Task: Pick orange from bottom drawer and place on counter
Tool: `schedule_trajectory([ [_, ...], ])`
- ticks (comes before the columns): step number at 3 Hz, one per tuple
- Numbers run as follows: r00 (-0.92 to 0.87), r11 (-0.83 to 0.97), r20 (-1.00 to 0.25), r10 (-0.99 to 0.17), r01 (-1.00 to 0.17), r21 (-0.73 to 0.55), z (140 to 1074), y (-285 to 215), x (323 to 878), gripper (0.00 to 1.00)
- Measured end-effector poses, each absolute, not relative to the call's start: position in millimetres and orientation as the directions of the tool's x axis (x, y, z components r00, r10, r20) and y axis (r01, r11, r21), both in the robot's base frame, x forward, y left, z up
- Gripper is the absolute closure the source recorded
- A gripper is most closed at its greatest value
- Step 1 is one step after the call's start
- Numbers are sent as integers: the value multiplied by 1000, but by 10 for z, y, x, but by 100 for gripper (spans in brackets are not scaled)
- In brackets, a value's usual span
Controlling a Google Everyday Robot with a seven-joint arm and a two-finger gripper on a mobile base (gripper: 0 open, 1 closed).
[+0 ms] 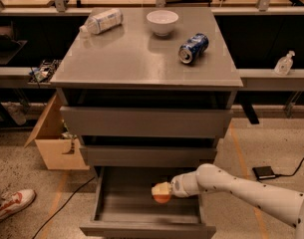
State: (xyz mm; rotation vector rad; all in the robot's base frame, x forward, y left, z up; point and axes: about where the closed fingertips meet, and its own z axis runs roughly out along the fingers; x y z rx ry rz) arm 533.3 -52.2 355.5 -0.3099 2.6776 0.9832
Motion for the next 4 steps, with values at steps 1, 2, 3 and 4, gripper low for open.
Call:
schedule_trajectory([
  [1,-928,737,-358,-98,-310,600,3654,-528,5352,100],
  [2,-846,714,-525,-90,-423,558,4272,-609,5369,100],
  [3,-771,706,-632,-85,-494,508,4755,-700,5318,100],
  [4,-683,700,-727,-70,-553,453,5250,-837,5242,100],
])
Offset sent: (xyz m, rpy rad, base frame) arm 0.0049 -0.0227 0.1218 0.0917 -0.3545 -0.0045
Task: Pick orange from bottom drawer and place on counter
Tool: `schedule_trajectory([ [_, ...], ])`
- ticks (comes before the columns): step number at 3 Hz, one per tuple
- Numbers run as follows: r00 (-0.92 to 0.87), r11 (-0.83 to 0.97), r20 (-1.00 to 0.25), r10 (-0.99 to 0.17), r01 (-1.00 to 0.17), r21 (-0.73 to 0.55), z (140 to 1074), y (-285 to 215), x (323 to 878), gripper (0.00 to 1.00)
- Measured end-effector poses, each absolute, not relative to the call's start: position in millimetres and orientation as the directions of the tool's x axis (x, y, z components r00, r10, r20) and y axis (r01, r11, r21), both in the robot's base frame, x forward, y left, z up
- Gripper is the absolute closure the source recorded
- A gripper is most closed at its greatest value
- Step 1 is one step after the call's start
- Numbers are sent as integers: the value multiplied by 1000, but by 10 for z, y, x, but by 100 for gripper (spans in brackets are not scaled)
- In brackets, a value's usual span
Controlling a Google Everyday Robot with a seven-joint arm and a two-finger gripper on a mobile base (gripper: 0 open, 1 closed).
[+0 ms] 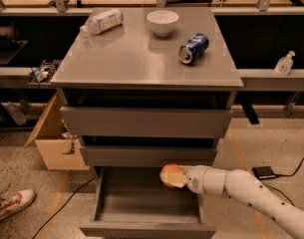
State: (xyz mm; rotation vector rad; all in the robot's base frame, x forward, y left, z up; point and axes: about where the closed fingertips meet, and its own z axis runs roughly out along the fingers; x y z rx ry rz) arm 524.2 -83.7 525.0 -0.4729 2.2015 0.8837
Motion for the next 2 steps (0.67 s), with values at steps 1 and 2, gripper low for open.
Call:
schedule_trajectory([
  [1,-680,698,-730,-69,-555,452,5261,-832,5246,100],
  [2,-641,696,-766,-48,-572,435,5424,-881,5282,100],
])
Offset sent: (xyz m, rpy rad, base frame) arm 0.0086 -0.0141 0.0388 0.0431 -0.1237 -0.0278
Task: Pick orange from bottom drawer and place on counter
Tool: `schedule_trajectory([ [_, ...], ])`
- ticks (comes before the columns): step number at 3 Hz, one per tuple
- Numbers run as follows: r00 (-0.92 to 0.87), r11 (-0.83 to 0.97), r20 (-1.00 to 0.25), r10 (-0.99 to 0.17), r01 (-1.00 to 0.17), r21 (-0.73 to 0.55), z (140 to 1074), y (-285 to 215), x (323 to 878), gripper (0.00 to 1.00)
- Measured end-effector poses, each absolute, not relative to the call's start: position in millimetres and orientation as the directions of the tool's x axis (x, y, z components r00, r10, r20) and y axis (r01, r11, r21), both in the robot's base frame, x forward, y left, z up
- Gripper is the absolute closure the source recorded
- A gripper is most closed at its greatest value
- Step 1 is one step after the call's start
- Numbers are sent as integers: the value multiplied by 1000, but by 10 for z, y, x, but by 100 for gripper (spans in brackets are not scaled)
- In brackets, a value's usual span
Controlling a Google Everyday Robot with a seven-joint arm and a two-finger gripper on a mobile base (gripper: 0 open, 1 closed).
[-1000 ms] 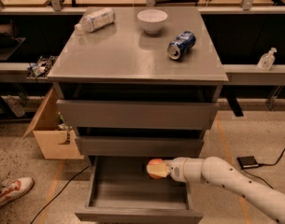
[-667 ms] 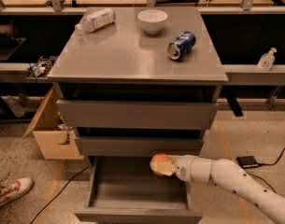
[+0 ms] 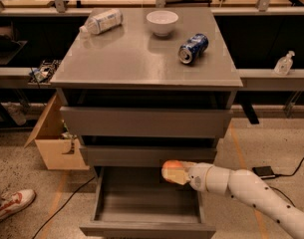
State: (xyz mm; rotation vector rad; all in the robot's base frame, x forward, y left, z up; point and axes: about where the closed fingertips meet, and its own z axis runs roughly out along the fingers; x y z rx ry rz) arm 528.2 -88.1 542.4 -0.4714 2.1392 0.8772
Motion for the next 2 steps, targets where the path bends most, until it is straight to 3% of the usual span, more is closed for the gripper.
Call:
schedule_trajectory([
  [2,-440,672,-898,9,-662,332,6281,-1098,5398,100],
])
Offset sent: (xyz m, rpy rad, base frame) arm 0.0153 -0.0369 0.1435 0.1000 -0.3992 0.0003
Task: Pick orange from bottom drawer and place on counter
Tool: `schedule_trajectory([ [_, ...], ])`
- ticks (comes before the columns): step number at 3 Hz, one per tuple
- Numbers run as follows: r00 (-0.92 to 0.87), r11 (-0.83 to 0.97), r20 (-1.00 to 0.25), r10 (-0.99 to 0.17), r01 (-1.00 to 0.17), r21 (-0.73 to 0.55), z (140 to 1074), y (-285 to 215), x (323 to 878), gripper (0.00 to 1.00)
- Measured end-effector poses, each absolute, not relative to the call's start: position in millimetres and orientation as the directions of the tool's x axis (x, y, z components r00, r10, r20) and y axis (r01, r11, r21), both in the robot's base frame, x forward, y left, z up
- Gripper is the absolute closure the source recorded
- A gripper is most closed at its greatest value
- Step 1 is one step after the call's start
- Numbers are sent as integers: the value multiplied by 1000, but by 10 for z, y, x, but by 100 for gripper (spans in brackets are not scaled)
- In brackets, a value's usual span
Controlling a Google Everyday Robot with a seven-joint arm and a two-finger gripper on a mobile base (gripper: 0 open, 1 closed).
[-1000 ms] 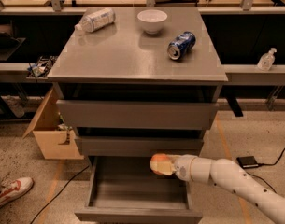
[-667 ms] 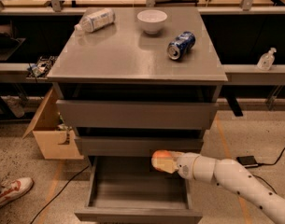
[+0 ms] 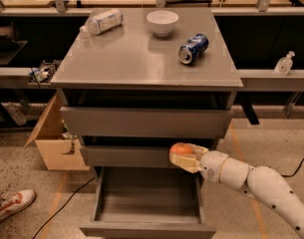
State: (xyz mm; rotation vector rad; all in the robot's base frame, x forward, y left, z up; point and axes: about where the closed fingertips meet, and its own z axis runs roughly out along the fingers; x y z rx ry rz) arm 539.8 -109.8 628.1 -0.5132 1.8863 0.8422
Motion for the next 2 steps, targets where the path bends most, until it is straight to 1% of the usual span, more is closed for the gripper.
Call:
schedule_trajectory([
  [1,-317,665,-948,11,-707,243,6745,-1125,5408,100],
  [2,-305,653,-952,8,-720,236,6773,-1076,5446,100],
])
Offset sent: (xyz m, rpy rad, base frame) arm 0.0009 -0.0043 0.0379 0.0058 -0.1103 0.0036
